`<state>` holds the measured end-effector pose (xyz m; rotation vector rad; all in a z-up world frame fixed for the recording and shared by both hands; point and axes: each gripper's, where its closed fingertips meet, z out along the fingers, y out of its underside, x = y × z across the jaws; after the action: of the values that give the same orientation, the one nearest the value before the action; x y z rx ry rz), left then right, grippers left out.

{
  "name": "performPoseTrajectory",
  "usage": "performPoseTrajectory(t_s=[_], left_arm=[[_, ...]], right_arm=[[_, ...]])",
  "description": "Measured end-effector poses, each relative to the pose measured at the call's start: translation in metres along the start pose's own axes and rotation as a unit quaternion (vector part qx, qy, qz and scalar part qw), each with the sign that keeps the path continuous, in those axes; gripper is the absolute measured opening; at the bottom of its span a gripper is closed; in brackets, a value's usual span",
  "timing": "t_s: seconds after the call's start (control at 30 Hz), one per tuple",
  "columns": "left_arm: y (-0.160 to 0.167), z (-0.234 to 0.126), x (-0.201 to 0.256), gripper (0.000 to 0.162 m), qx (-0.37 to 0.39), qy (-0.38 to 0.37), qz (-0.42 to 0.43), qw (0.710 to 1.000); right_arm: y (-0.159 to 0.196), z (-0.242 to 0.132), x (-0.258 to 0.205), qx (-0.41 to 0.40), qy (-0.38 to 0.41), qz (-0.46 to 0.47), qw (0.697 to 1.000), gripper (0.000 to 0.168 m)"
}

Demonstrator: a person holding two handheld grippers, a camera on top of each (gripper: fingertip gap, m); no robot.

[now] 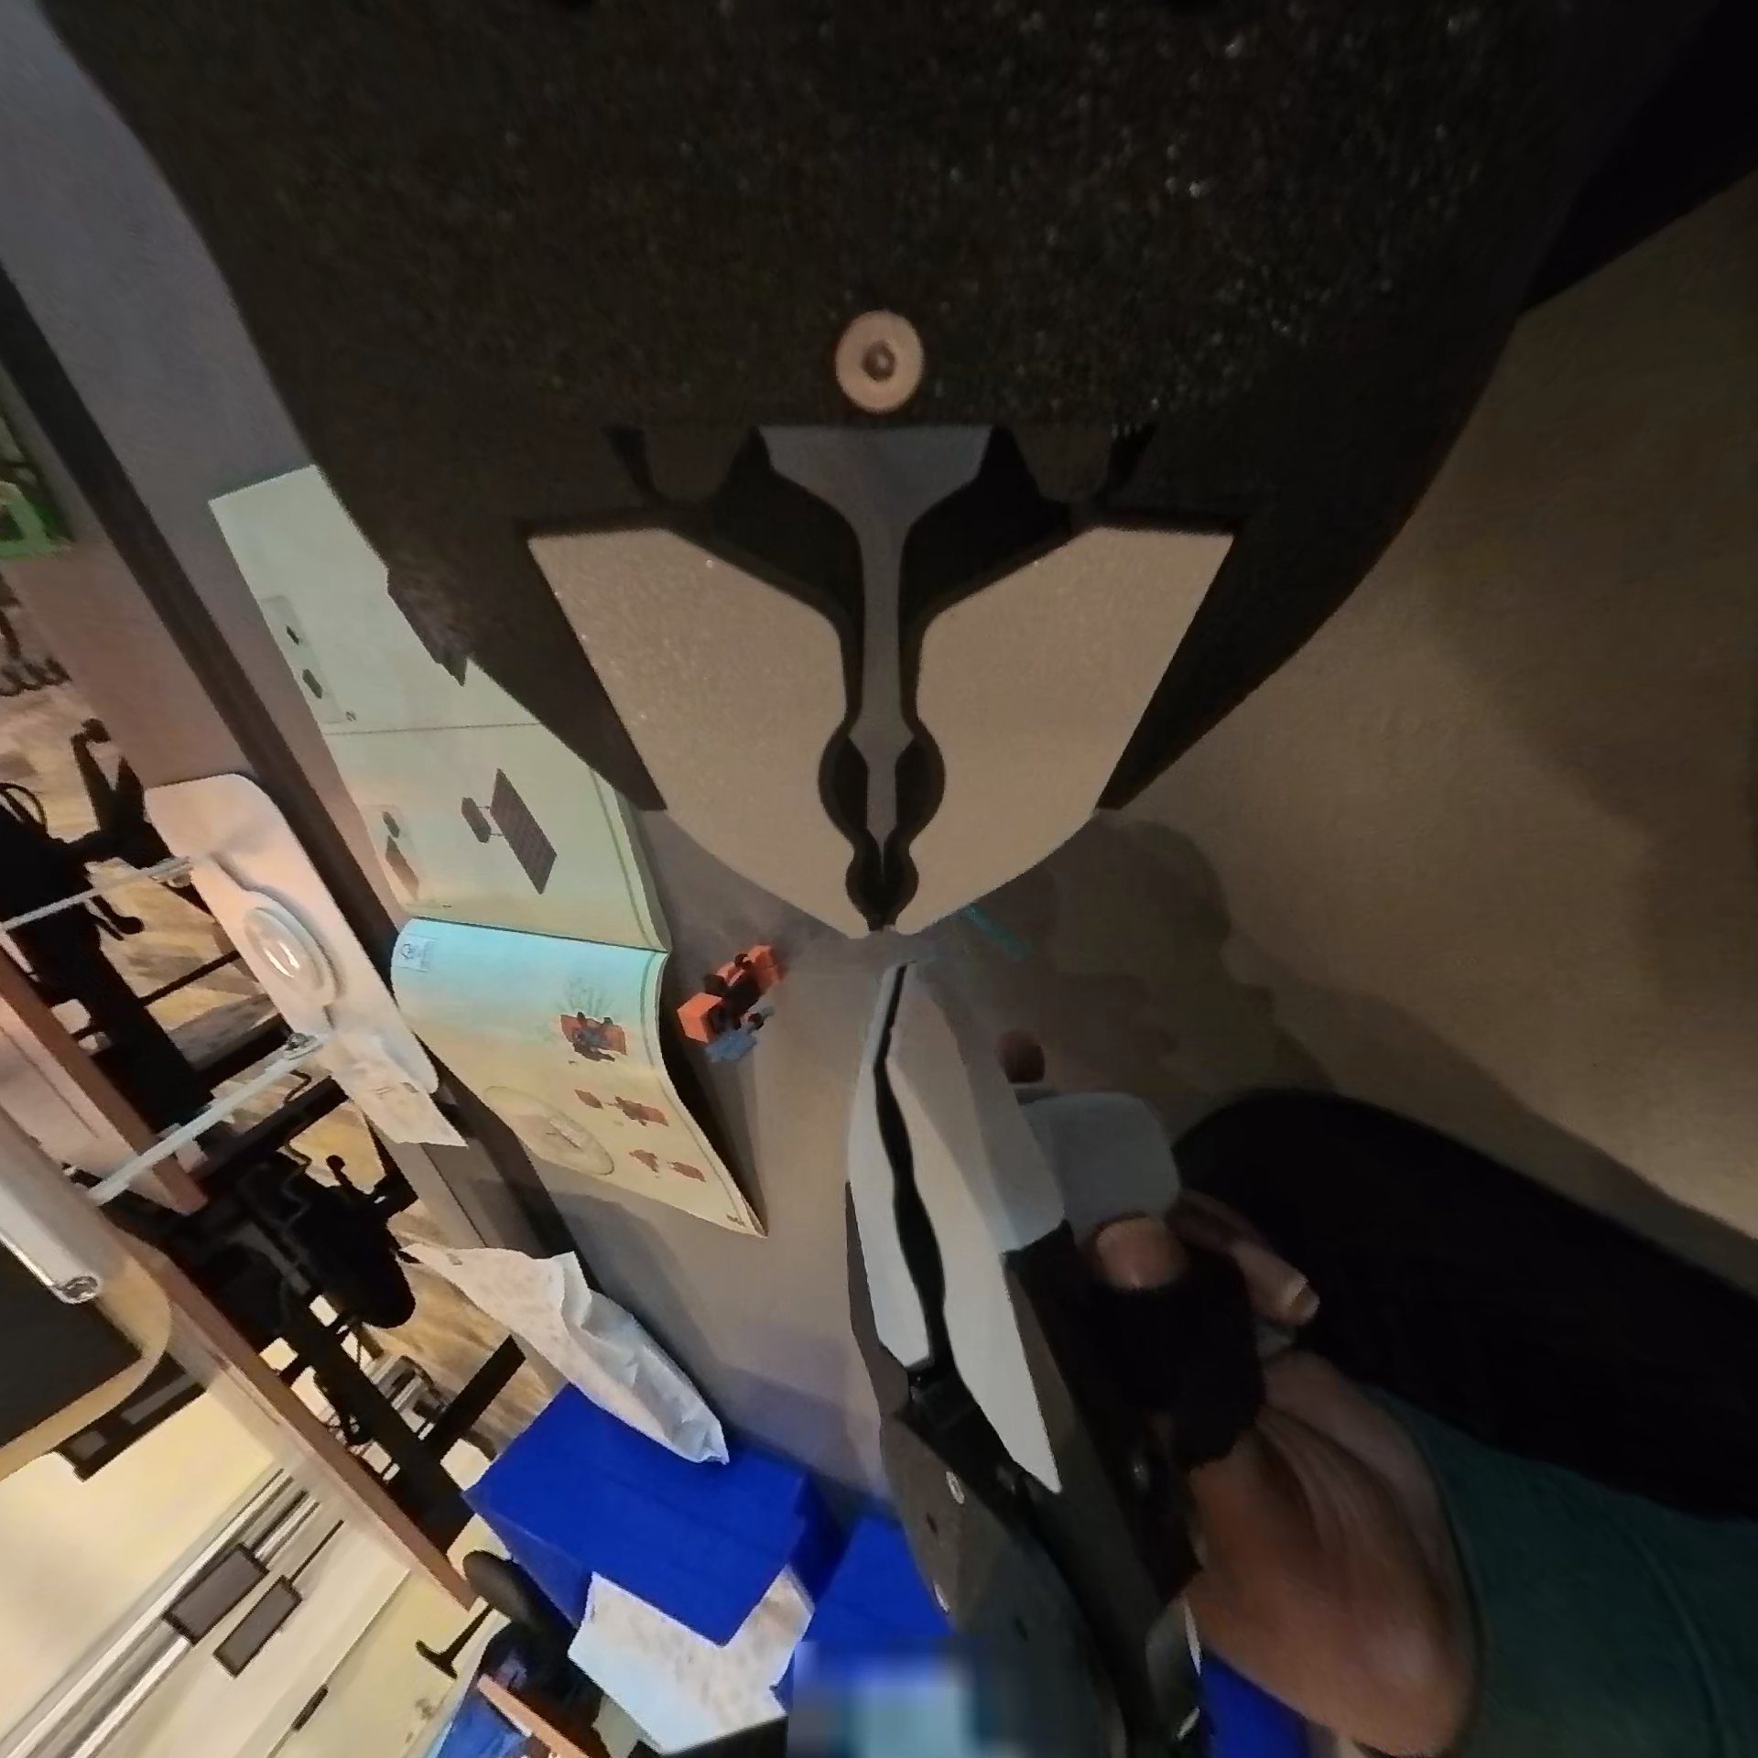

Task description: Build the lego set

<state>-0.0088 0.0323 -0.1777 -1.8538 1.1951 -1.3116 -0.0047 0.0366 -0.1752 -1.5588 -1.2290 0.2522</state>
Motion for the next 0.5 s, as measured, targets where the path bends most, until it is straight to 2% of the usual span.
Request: performPoseTrajectory(t_s=[0.07, 0.3, 0.5], left_arm=[[0.001, 0.001, 0.002, 0.000, -0.008, 0.001, 0.009, 1.000], [0.000, 0.001, -0.003, 0.000, -0.013, -0.031, 0.046, 0.998], [-0.005, -0.016, -0.018, 0.000, -0.010, -0.097, 0.090, 0.991]], right_arm=[[-0.001, -0.003, 0.001, 0.003, 0.004, 0.000, 1.000, 0.000], [0.001, -0.009, 0.005, -0.002, 0.000, 0.020, 1.000, 0.000], [0.024, -0.007, -0.013, -0.044, -0.099, 0.077, 0.991, 0.000]])
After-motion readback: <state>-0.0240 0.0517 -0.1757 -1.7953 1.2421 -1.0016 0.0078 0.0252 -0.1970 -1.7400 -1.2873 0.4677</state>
